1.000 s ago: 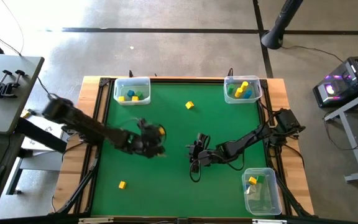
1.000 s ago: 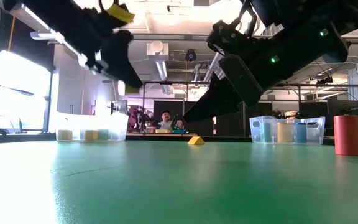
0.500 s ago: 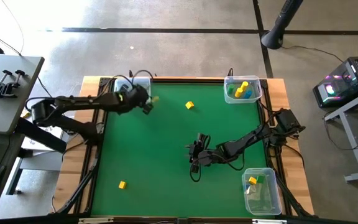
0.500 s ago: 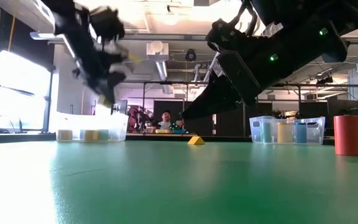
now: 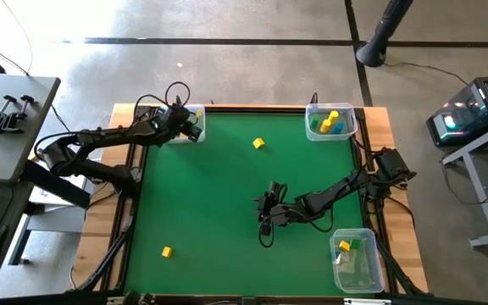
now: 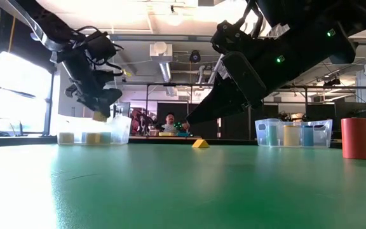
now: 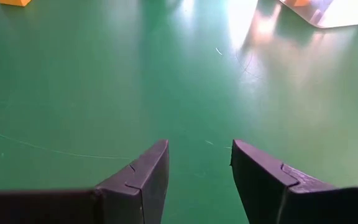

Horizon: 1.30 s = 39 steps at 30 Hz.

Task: Sort blocks by size
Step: Put the yellow cube block into the top left transparent bin, then put the yellow triangle block into the bottom transparent bin

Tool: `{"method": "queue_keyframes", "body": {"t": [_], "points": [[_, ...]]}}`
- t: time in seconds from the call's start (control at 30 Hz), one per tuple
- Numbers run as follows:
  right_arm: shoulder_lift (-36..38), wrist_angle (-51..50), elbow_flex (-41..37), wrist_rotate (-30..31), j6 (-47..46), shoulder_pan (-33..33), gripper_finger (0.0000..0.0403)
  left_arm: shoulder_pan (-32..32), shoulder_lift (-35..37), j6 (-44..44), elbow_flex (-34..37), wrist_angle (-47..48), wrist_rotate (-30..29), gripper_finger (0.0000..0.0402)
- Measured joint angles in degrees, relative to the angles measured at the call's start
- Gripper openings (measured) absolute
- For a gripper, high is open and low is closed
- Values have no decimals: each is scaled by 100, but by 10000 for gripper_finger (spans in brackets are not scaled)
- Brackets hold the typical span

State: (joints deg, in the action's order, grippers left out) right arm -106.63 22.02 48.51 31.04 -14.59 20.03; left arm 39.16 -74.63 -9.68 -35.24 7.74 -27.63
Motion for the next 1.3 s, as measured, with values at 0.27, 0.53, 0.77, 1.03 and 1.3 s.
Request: {"method": "queue_keyframes", "body": {"t": [0.27, 0.53, 0.77, 1.03, 1.3], "points": [[0, 0, 0, 0, -41, 0, 166, 96, 27, 103, 0, 2, -386, 212], [0, 0, 0, 0, -64, 0, 166, -538, 35, 66, 0, 14, -460, 215], [0, 0, 0, 0, -100, 0, 166, -1946, 35, -401, 0, -69, -835, 215], [0, 2, 0, 3, -96, 0, 166, -3883, 35, -1354, 0, -361, -1588, 215], [0, 173, 0, 5, -42, 0, 166, -5159, -140, -1734, 0, -671, -2234, 215]]}}
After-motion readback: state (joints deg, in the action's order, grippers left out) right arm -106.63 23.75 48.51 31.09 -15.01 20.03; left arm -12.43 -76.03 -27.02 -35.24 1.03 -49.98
